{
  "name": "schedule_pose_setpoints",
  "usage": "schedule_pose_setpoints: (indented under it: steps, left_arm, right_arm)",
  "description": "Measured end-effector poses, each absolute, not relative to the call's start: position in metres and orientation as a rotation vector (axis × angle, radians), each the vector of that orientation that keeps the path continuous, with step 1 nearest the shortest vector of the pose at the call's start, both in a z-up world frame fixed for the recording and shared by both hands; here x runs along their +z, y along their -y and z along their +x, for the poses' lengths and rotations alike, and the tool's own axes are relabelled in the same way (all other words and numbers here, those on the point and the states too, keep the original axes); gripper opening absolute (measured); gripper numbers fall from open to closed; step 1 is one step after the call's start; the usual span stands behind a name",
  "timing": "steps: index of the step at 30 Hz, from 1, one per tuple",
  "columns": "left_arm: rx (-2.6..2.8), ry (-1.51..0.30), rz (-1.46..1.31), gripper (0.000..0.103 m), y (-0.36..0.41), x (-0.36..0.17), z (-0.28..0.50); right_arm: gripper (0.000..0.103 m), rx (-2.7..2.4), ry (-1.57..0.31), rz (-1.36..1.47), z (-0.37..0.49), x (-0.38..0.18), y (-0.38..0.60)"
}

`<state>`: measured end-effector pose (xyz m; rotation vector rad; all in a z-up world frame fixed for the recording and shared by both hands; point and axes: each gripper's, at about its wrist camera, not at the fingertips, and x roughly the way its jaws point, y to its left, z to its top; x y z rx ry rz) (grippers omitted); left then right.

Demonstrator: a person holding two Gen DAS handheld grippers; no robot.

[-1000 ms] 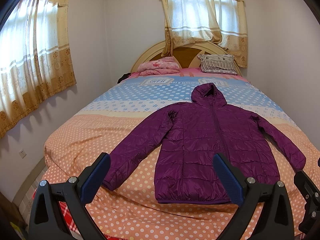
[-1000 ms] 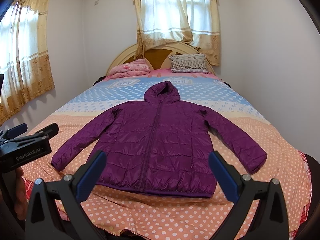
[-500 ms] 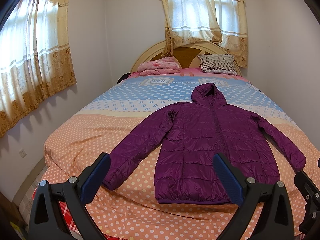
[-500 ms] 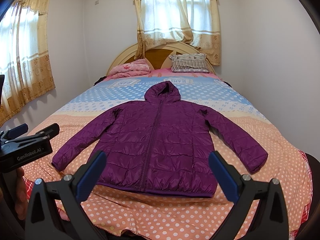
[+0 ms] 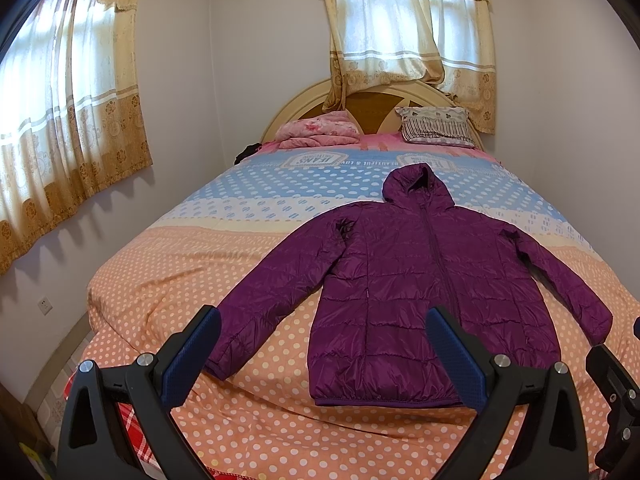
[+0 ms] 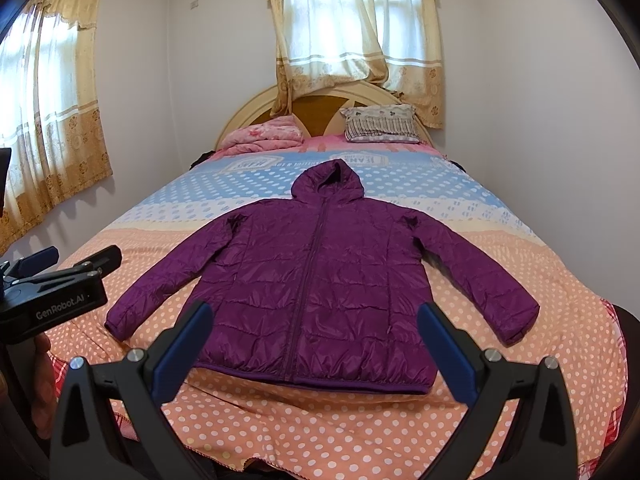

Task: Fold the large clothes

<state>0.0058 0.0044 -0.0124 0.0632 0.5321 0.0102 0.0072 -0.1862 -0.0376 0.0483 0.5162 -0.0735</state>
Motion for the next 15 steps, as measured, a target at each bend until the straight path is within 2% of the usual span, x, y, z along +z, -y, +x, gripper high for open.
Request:
schedule_pose_setpoints:
  steps: [15]
  left_arm:
    - [0.02, -0.583, 0.085, 0.102, 0.002, -0.041, 0.039]
  right_arm:
    - [0.103, -0.126, -0.555, 0.08, 0.03, -0.059, 0.223]
